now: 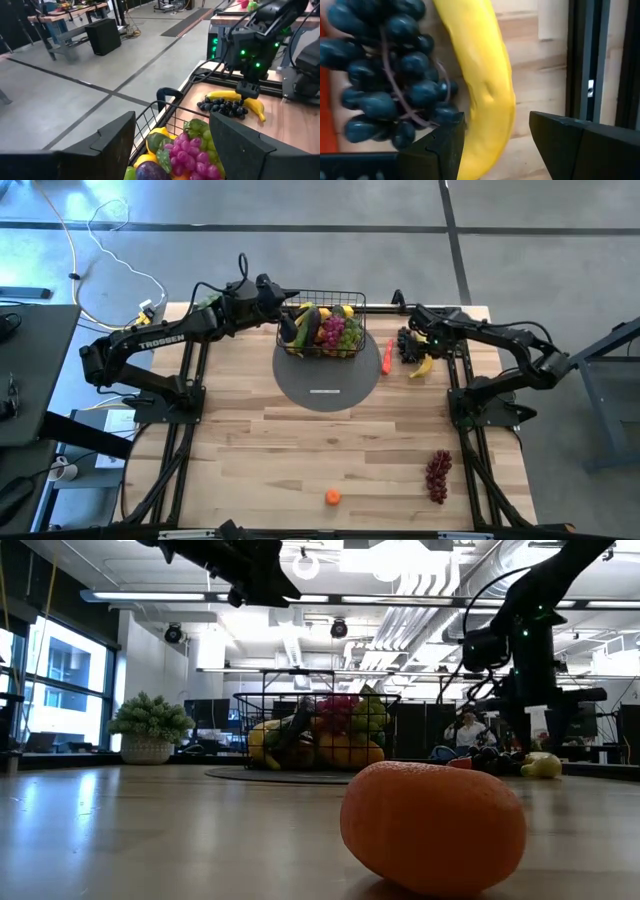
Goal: Build produce basket
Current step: Put the banana into the black wire basket
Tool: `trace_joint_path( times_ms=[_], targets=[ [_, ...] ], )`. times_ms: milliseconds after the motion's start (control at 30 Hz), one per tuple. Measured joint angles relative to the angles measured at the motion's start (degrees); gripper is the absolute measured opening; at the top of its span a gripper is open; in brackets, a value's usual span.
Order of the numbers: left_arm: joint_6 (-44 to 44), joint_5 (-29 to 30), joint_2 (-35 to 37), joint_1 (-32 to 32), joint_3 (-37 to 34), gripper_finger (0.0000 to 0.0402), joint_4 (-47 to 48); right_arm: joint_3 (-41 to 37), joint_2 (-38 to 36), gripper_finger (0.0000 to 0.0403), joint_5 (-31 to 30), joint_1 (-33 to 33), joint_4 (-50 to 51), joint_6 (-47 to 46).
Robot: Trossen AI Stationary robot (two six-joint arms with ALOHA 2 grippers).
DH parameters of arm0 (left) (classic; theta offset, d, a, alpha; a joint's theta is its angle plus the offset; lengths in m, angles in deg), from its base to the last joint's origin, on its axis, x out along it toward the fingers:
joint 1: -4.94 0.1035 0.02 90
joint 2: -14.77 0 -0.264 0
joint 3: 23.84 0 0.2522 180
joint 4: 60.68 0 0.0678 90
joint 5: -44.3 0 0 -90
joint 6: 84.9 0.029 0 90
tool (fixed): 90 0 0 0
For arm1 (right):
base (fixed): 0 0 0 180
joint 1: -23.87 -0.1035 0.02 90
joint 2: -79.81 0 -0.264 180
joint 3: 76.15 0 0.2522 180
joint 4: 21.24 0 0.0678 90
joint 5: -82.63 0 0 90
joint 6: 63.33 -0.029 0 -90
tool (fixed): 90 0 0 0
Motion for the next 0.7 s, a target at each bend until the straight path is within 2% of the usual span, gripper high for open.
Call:
trace_joint_path(
  times_ms=[167,467,567,700],
  targets=[
    [-1.46,-0.02,0.0,-0.02,0.0,0.0243,-0.01,-2.19,0.0,0.0204,0.21,0.0,-0.71,-1.31],
    [-1.4,0.0,-0.02,0.0,0.0,0.0243,-0.01,-7.25,0.0,0.0201,4.34,0.0,-5.86,-4.16],
    [-1.39,-0.02,-0.02,-0.02,0.0,0.0243,-0.01,-8.26,0.0,0.0177,5.63,-0.02,-5.74,-4.92],
    [-1.5,-0.02,-0.02,0.0,0.0,0.0243,1.0,-8.22,-0.04,0.012,6.84,-0.13,-5.59,-4.87]
  ],
)
